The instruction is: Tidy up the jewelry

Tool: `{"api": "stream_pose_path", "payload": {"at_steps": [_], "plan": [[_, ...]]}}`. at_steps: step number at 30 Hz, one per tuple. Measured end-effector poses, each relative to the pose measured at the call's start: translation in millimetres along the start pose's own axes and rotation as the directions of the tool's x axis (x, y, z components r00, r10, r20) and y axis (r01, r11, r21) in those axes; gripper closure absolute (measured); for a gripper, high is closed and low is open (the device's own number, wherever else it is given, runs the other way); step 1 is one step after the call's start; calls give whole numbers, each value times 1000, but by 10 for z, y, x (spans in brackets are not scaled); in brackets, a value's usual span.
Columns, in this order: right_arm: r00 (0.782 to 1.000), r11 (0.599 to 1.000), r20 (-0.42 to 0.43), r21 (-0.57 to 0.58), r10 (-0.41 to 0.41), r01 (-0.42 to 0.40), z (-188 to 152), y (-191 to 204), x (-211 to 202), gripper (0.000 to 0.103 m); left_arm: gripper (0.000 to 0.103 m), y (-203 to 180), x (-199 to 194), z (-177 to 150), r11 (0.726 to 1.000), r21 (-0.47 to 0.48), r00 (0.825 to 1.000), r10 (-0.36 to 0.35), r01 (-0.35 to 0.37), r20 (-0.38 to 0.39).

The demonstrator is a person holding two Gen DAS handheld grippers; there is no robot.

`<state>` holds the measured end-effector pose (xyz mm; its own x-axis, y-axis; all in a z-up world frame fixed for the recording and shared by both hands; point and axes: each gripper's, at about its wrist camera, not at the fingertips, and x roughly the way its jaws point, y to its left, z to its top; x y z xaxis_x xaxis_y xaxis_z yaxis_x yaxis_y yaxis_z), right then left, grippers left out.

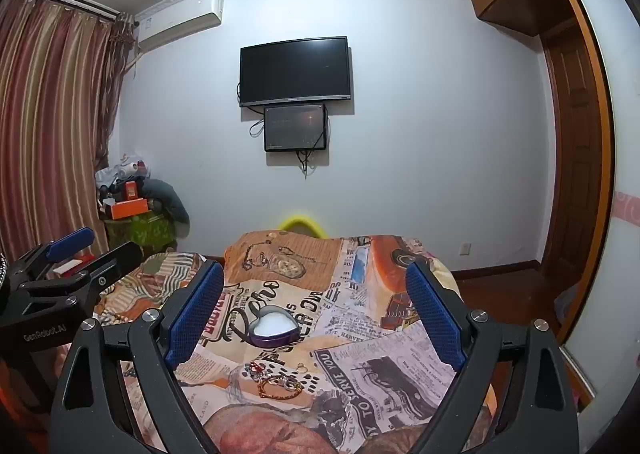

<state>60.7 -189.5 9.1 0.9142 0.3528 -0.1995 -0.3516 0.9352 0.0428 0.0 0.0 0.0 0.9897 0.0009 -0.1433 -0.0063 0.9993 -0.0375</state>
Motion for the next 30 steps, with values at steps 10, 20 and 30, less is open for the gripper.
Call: {"api": "stream_pose_path", "payload": {"at_steps": [10, 20, 30], "plan": [[1000, 1000, -6, 6, 1, 0, 12, -4, 3, 12, 0, 21, -36, 39, 1000, -8, 1000, 3, -3, -5], [1000, 1000, -12, 6, 2, -2, -17, -5, -3, 12, 0, 18, 34, -15, 1000, -7, 1000, 14, -14, -18], [1000, 1000, -28, 7, 5, -5, -74, 24, 46, 12, 0, 11, 55, -32, 1000, -6, 999, 16, -16, -28]]}}
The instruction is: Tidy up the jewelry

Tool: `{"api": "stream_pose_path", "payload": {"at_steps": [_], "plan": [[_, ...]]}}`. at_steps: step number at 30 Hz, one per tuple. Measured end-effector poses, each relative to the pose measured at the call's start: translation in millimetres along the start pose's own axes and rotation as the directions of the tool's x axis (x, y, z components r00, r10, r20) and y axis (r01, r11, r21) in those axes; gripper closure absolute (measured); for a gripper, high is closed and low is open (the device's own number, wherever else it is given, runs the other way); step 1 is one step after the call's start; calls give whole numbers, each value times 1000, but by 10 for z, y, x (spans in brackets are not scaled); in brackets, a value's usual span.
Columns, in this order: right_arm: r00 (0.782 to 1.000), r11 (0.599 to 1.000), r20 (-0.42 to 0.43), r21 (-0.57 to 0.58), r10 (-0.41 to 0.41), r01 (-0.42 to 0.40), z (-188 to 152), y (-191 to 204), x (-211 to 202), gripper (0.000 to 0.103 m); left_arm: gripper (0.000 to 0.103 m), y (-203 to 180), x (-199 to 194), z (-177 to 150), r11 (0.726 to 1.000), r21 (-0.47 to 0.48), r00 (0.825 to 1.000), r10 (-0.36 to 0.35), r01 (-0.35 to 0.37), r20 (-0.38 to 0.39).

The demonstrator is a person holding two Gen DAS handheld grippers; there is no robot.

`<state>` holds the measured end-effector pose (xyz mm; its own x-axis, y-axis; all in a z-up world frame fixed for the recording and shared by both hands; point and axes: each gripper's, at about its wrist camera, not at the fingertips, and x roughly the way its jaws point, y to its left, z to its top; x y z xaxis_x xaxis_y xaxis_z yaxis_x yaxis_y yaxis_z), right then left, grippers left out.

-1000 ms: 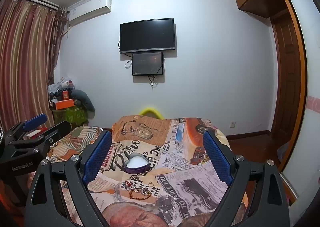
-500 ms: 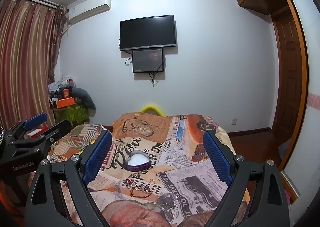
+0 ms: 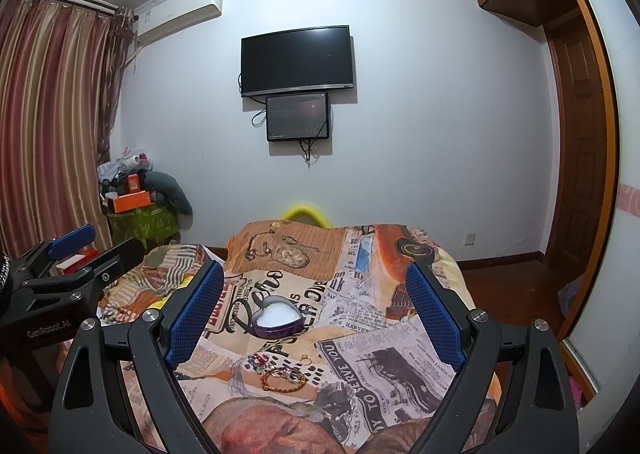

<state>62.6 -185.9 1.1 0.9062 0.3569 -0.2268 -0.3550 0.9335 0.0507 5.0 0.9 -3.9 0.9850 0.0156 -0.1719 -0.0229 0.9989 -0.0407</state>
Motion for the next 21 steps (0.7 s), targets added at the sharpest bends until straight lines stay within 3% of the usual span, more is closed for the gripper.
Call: {"api": "stream_pose_path", "payload": {"at_steps": [21], "plan": [[1000, 1000, -11, 4, 3, -3, 27, -16, 19, 12, 0, -9, 16, -17, 1000, -1, 1000, 4, -4, -5]]}}
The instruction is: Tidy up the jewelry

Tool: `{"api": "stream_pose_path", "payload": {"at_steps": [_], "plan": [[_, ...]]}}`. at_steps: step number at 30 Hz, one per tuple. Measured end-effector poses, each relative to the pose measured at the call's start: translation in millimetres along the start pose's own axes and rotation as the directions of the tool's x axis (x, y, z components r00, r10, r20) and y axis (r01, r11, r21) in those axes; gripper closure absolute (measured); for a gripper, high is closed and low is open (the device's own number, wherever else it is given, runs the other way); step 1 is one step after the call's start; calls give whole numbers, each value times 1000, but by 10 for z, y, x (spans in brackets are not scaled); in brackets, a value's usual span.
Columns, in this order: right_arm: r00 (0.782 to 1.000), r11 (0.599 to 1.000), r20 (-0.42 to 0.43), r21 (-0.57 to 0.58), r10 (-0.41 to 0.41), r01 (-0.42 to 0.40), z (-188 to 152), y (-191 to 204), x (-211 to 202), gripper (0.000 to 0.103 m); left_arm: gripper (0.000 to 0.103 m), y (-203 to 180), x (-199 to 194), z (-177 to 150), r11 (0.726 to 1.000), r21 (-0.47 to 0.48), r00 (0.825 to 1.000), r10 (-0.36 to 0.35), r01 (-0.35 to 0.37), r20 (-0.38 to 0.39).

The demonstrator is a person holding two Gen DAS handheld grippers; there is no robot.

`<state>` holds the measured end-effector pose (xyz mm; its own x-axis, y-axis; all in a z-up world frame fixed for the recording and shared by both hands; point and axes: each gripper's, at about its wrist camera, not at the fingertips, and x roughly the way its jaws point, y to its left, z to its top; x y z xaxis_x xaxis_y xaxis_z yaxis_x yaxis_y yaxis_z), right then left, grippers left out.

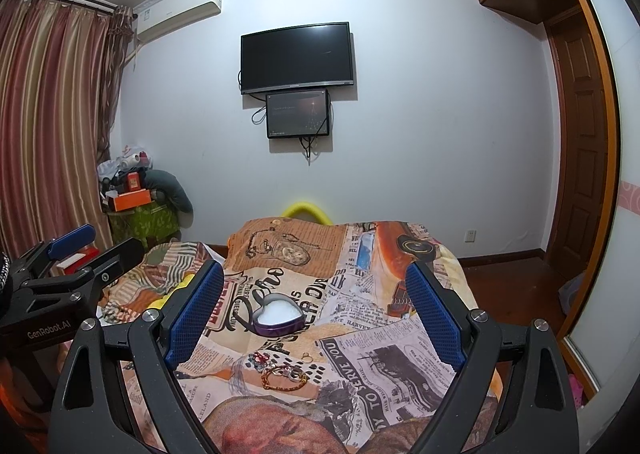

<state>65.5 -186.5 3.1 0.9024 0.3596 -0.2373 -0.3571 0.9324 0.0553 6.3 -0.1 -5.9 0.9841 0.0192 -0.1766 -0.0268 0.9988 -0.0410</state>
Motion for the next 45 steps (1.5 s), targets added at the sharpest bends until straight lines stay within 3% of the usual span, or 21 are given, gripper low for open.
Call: {"api": "stream_pose_path", "payload": {"at_steps": [36, 45], "plan": [[1000, 1000, -14, 8, -2, 2, 15, -37, 27, 12, 0, 4, 64, -17, 1000, -2, 1000, 1, -1, -16], [996, 1000, -85, 19, -17, 19, -84, -102, 314, 12, 0, 70, 353, -106, 1000, -4, 996, -8, 8, -87]]}}
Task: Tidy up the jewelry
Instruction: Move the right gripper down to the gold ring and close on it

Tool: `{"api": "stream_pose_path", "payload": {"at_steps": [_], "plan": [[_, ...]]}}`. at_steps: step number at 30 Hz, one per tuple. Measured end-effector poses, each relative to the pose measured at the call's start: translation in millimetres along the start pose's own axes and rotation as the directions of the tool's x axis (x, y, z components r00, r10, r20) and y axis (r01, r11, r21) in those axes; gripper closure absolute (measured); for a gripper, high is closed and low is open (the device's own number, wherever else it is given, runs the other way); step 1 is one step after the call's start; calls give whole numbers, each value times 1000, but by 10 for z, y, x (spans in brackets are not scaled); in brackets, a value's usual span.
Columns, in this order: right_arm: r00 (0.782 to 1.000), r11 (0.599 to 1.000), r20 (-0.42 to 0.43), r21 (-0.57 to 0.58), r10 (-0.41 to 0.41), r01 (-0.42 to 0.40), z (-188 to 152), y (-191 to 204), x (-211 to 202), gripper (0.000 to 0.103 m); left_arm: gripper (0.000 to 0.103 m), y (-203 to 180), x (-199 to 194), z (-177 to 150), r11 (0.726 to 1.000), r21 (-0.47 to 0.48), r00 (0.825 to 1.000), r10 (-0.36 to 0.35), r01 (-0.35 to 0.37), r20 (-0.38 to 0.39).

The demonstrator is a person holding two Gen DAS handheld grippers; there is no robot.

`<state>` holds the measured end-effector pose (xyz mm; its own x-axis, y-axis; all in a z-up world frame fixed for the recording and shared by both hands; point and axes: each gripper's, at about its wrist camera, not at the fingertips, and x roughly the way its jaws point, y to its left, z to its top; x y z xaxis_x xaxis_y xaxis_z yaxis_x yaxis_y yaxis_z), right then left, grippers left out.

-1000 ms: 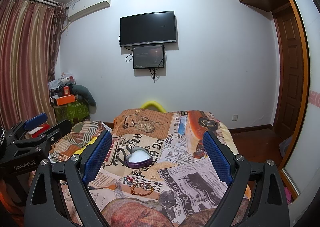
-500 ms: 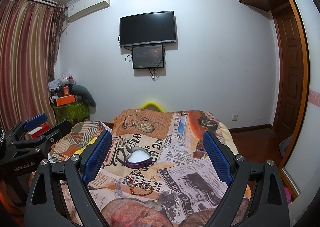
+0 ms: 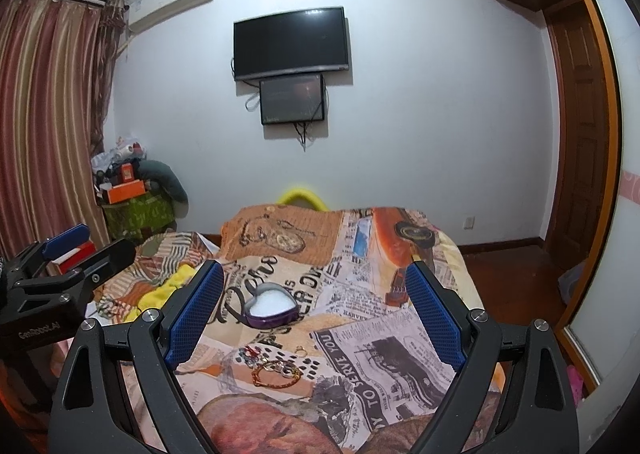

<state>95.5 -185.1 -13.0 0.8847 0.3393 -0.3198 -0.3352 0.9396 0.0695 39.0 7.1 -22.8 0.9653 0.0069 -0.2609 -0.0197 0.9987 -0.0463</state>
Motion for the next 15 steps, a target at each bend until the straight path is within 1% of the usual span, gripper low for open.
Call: {"api": "stream_pose_path", "payload": {"at_steps": [1, 3, 4, 8, 11, 14, 15], "plan": [[1000, 1000, -6, 2, -2, 2, -16, -18, 20, 12, 0, 23, 63, -23, 1000, -3, 1000, 1, -1, -17], [999, 1000, -53, 14, -14, 14, -75, -77, 186, 12, 0, 83, 212, -83, 1000, -14, 998, 2, -3, -59], [998, 1000, -61, 16, -15, 16, -84, -91, 209, 12, 0, 116, 305, -122, 1000, -20, 996, 7, -9, -86], [987, 999, -154, 28, -36, 41, -238, -210, 509, 12, 0, 210, 646, -308, 999, -31, 983, 27, -33, -182], [977, 998, -209, 26, -47, 54, -324, -252, 645, 12, 0, 273, 898, -492, 998, -42, 964, 24, -37, -263], [960, 998, -278, 26, -42, 52, -442, -296, 832, 12, 2, 340, 1148, -692, 998, -55, 937, 17, -38, -349], [954, 998, -298, 28, -37, 48, -476, -303, 885, 12, 4, 350, 1210, -743, 998, -56, 929, 16, -40, -369]]}}
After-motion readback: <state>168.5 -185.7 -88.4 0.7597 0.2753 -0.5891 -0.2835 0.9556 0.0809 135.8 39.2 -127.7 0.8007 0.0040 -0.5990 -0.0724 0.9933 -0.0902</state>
